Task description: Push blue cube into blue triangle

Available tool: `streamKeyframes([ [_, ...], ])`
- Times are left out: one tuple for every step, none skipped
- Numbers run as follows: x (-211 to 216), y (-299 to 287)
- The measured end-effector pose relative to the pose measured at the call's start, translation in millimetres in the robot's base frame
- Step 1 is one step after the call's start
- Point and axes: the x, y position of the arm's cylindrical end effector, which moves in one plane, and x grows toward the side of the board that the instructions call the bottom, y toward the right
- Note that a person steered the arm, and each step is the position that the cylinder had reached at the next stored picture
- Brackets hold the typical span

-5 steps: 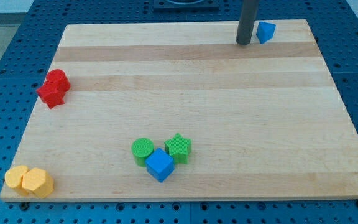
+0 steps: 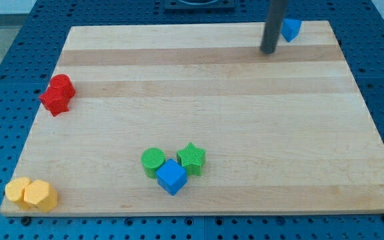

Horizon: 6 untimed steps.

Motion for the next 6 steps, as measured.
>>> streamKeyframes([
  [19,-87],
  [54,-175],
  [102,-246],
  [151,-277],
  [192,-280],
  [225,-280],
])
